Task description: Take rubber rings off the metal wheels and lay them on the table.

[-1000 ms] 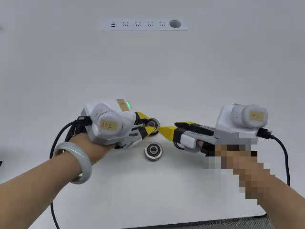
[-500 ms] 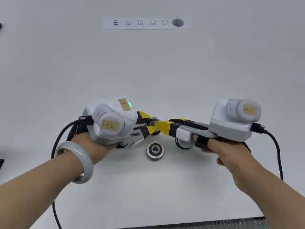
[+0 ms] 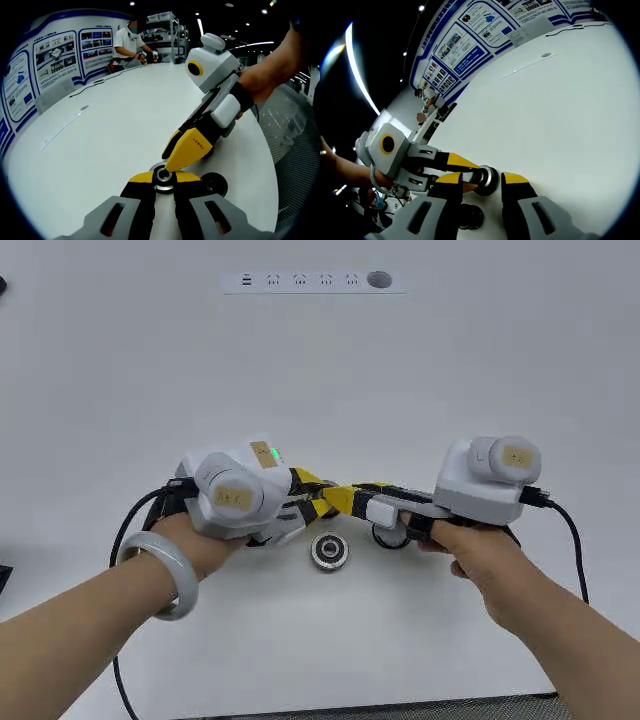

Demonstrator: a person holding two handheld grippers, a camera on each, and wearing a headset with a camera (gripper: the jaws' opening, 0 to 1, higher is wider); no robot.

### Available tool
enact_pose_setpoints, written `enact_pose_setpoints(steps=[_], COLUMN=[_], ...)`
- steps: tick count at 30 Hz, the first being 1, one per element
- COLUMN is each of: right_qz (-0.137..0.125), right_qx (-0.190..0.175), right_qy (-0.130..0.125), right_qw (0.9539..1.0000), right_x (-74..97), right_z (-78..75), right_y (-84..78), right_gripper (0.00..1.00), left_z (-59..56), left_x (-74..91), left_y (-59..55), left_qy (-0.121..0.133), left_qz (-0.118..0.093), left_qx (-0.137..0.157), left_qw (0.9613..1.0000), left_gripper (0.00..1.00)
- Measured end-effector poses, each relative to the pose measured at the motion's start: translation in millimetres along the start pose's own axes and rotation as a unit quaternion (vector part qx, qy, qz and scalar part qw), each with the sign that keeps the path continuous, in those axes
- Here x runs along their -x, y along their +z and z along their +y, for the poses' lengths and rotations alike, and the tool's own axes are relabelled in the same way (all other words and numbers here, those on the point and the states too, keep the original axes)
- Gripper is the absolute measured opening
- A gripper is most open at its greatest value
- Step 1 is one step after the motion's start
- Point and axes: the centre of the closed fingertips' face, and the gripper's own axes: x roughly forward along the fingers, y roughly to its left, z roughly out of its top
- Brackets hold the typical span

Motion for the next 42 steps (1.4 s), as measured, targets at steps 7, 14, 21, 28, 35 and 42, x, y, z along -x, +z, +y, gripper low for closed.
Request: enact_pose_setpoints(steps=[7,14,21,28,35,42], right_qz=[0.007,0.014,0.02,0.023,0.027,0.034], right_qx=[0.0,-0.004,-0.016,-0.028,-0.043,-0.053], right_qy=[0.004,0.007,0.013,0.018,0.025,0.022], right_qw=[1.0,0.9999,0.9996,0.9992,0.9984,0.9978], right_x=[-3.3,-5.1,-7.1,-7.3,-2.8,2.9], right_z=[2.9,3.0,2.6,3.0,4.7,3.0], right_y=[-0.5,-2.1,-2.4,-3.0,-3.1,-5.5], right_gripper=[0.31,0.3,0.29,0.28,0.26,0.22], left_z=[-0.5,-0.3,-0.4,-0.8,-0.7,-0.6], left_x=[-0.1,0.1,0.0,0.3,0.4,0.3], left_y=[0.3,0.5,0.8,0.8,0.6,0.6], left_qy=[-0.001,-0.001,-0.001,-0.002,-0.001,-0.001], left_qz=[-0.001,-0.002,-0.003,-0.004,-0.004,-0.003], left_qx=[0.001,0.002,0.003,0.002,0.003,0.003], left_qw=[1.0,1.0,1.0,1.0,1.0,1.0], left_gripper=[0.13,0.13,0.13,0.13,0.13,0.13])
